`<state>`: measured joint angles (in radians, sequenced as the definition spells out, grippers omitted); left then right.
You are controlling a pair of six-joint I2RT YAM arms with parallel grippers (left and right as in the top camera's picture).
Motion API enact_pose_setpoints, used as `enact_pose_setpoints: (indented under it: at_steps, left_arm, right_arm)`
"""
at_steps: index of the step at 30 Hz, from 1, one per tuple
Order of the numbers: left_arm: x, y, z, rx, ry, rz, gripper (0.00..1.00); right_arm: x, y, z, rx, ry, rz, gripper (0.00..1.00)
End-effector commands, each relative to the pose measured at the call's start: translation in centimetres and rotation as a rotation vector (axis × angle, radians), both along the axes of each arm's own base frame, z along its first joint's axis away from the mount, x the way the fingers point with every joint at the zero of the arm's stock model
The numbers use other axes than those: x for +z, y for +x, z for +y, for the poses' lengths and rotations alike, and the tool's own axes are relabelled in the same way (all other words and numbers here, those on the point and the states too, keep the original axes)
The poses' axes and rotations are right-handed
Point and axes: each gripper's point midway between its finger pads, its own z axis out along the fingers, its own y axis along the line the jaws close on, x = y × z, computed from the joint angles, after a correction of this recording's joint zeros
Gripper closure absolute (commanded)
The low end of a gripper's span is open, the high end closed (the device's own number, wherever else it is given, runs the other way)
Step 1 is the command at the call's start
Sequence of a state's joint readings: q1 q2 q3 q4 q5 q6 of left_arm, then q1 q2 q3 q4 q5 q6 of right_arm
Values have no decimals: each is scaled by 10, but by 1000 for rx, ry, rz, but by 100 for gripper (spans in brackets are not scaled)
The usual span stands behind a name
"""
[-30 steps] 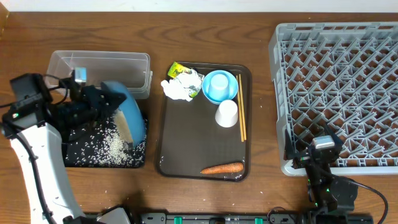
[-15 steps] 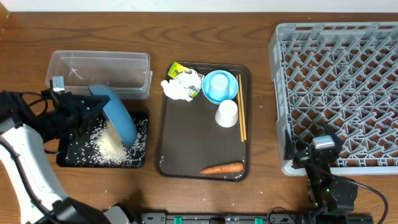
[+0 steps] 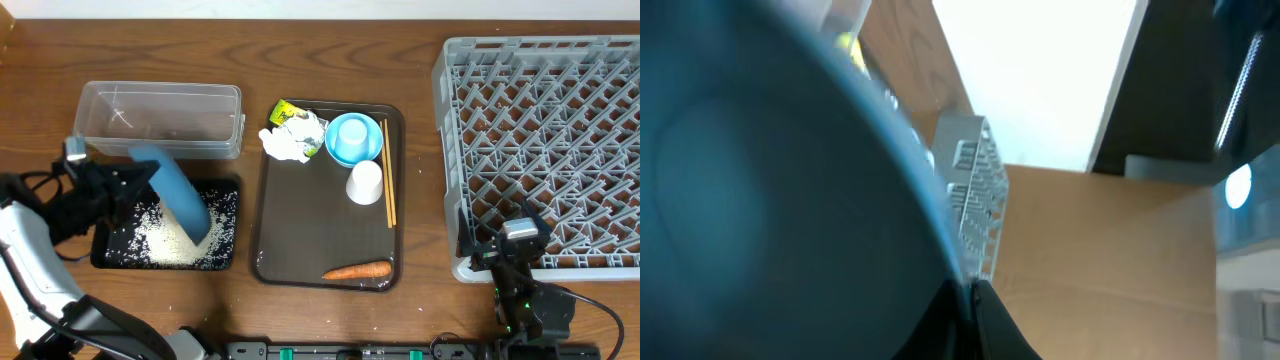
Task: Sort waste into correct bins and load items into the dishwasher rack
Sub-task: 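Tilt the blue bowl with the left gripper, pouring rice onto black tray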
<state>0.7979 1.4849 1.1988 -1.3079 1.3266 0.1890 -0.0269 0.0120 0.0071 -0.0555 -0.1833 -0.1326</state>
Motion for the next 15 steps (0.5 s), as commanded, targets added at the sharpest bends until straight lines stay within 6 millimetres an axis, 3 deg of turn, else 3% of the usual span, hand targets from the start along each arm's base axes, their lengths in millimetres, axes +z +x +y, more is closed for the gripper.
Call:
enact_pose_setpoints:
  at_steps: [1,15]
  left_arm:
    - [6,0,6,14,-1,-71,94]
    - [15,-3,8,44,-70,-83,94]
  right_arm:
    - [0,0,-3,-14,-7,-2,1]
    - [0,0,-3,-14,-7,-2,1]
